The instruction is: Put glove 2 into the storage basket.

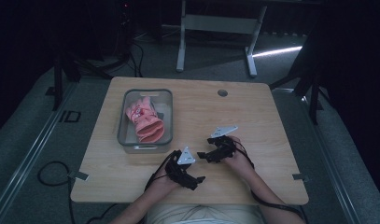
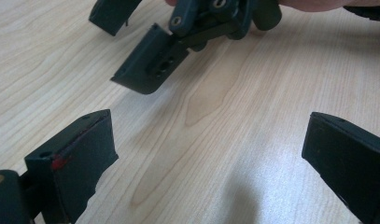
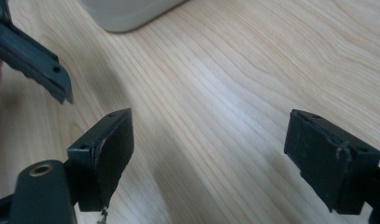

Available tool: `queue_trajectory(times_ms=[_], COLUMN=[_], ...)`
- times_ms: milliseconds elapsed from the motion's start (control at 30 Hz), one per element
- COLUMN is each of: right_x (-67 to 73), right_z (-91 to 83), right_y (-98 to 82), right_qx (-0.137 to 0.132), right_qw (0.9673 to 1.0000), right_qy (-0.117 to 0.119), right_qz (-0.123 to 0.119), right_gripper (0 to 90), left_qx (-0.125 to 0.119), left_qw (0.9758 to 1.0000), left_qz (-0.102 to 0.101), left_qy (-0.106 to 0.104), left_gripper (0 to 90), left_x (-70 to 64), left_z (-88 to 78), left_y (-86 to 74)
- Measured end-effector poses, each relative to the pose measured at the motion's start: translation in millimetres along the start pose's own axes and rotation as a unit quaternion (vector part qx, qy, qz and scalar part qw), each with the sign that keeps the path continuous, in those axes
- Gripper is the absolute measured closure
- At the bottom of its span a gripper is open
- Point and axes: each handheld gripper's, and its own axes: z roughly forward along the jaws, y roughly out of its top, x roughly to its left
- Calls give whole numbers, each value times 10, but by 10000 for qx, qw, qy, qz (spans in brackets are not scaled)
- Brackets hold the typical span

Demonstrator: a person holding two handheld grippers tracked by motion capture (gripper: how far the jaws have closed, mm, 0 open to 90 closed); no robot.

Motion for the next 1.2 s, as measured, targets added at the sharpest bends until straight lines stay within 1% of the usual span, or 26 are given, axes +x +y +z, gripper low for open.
queue_trajectory(times_ms=[33, 133, 167, 200, 233, 267, 300, 333, 367, 500, 633, 733, 800, 867, 967, 1200], right_x=[-7, -26, -26, -58, -58, -68, -68, -96, -105, -153, -198, -232, -248, -261, -267, -262], right_z=[-1, -14, -14, -25, -25, -28, -28, -55, -68, -113, -160, -187, -204, -212, -223, -221], right_y=[-35, -95, -95, -147, -147, -163, -163, -185, -189, -217, -243, -261, -269, -274, -279, -278], right_qx=[-3, -39, -39, -72, -72, -83, -83, -168, -209, -343, -445, -483, -534, -553, -598, -604], right_qw=[10000, 9999, 9999, 9996, 9996, 9994, 9994, 9985, 9980, 9957, 9922, 9899, 9886, 9872, 9858, 9855], right_qy=[-47, -156, -156, -232, -232, -291, -291, -440, -518, -774, -1065, -1208, -1265, -1364, -1426, -1466], right_qz=[-20, 44, 44, 168, 168, 184, 184, 268, 282, 376, 475, 557, 618, 615, 655, 598], right_gripper=[157, 155, 155, 153, 153, 153, 152, 153, 152, 150, 148, 148, 148, 148, 147, 147], left_qx=[-10, -77, -77, -83, -83, -83, -72, -81, -95, -126, -179, -227, -218, -229, -228, -211], left_qw=[10000, 9999, 9999, 9999, 9999, 9999, 9999, 9999, 9999, 9999, 9998, 9996, 9996, 9996, 9996, 9996], left_qz=[-53, -94, -94, -73, -73, -73, -48, -48, -48, -24, -57, -108, -104, -113, -101, -93], left_qy=[-8, 7, 7, 27, 27, 27, 63, 72, 75, 96, 117, 133, 160, 146, 146, 135], left_gripper=[23, 22, 22, 22, 22, 22, 22, 22, 22, 22, 22, 22, 22, 22, 22, 22], left_x=[12, 25, 25, 34, 34, 34, 37, 35, 31, 19, 25, 29, 33, 33, 27, 23], left_z=[7, 8, 8, 6, 6, 6, 13, 14, 13, 14, 1, -9, -12, -12, -10, -4], left_y=[-12, -24, -24, -29, -29, -29, -35, -37, -39, -45, -53, -59, -64, -70, -75, -78])
